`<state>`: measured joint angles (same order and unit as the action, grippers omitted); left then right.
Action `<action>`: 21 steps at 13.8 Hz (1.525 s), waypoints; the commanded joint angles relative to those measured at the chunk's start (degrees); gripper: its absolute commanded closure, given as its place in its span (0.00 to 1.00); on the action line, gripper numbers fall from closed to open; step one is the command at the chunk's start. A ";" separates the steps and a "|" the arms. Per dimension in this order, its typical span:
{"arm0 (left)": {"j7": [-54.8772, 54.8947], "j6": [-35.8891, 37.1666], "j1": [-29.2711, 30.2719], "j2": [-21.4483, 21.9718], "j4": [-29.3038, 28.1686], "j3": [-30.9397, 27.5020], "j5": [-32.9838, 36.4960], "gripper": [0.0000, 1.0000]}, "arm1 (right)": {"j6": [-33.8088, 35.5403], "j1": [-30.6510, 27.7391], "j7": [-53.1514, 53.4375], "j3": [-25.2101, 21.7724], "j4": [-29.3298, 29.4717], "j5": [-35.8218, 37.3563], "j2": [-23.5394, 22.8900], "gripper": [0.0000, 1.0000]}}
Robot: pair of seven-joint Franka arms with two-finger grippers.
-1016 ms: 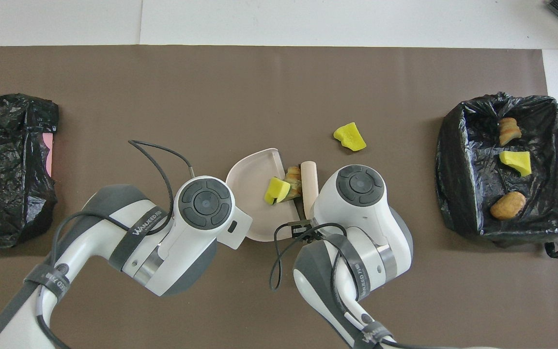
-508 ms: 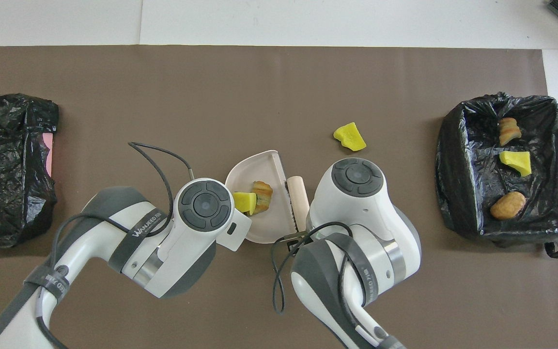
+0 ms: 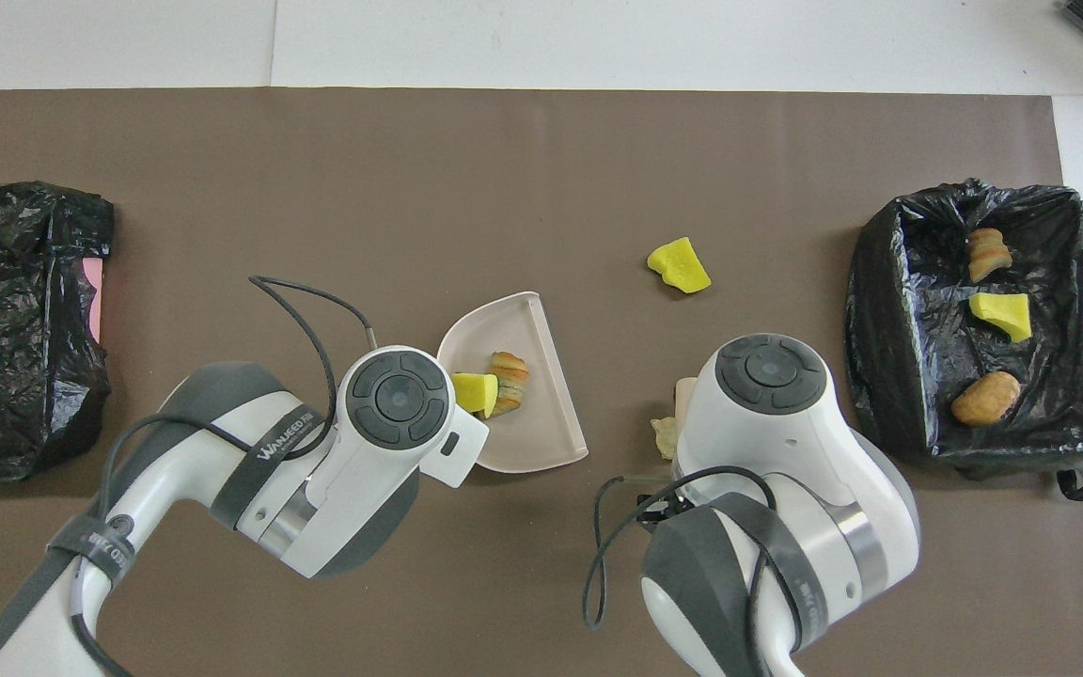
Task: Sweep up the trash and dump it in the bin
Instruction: 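Sweep the remaining scrap into the dustpan with the right gripper's brush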
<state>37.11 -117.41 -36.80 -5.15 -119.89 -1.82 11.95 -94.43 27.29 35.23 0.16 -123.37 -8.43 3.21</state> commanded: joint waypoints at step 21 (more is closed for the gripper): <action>0.69 -1.24 -0.73 1.90 -2.54 -0.46 1.15 1.00 | -18.95 3.82 -13.65 3.35 9.99 -5.44 -14.47 1.00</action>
<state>37.14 -117.44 -36.80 -5.15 -119.92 -1.82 11.98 -114.74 31.66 30.26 2.73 -115.35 -11.04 -10.83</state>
